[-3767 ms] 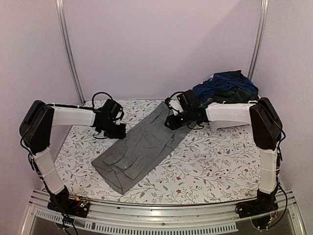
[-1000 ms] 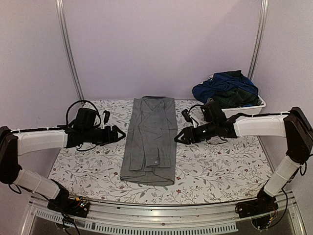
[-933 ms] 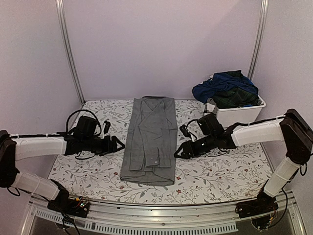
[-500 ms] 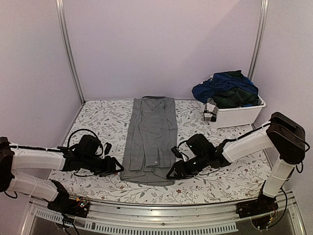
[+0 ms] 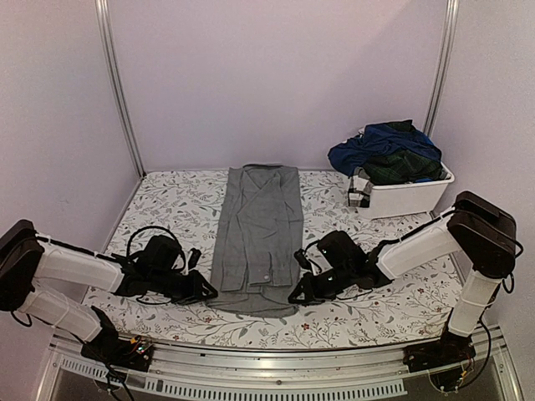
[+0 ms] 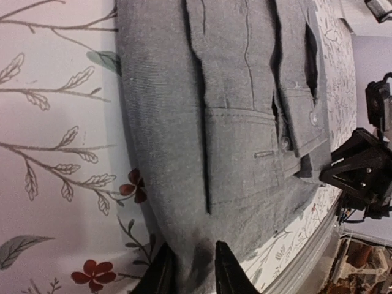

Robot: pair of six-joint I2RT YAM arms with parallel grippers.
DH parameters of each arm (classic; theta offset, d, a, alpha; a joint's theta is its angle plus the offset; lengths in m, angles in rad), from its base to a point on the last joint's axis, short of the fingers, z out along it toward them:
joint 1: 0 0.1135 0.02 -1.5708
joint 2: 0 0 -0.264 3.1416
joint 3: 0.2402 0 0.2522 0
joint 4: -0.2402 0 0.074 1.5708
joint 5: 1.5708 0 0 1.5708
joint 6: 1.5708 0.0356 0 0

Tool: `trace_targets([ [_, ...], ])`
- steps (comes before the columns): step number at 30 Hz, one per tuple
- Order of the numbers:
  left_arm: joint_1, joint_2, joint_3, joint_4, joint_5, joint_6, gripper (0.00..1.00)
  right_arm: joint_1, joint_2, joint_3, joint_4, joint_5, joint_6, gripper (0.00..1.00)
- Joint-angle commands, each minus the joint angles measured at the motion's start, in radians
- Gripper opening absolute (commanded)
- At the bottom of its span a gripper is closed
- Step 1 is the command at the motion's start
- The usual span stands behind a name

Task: Fold and stack the mixed laundry pile
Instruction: Pick up the rectangle-folded shirt from the center of the board, then fold the rectangle-folded shirt at the center of the board.

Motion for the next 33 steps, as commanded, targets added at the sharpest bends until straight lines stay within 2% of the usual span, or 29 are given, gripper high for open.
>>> trace_targets([
  [1, -0.058, -0.028, 0.01, 0.053, 0.023, -0.006, 0.16, 0.007, -0.033, -0.042, 0.009, 0.032, 0.0, 0.0],
  [5, -0.098, -0.098, -0.008, 0.022, 0.015, -0.037, 0.0, 0.009, -0.128, -0.12, 0.018, 0.047, 0.005, 0.0],
  [11, -0.127, -0.178, -0.042, 0.001, 0.017, -0.063, 0.0, 0.025, -0.236, -0.201, 0.071, 0.025, 0.04, 0.0],
  [18, -0.119, -0.163, 0.056, -0.033, -0.042, -0.021, 0.0, 0.018, -0.287, -0.125, 0.028, 0.113, -0.008, 0.0],
  [26, 0.026, -0.034, 0.232, -0.036, -0.019, 0.098, 0.0, -0.122, -0.278, -0.016, -0.004, 0.122, -0.088, 0.0],
  [33, 0.175, 0.166, 0.449, 0.014, 0.029, 0.193, 0.0, -0.269, -0.147, 0.223, -0.06, 0.086, -0.224, 0.0],
])
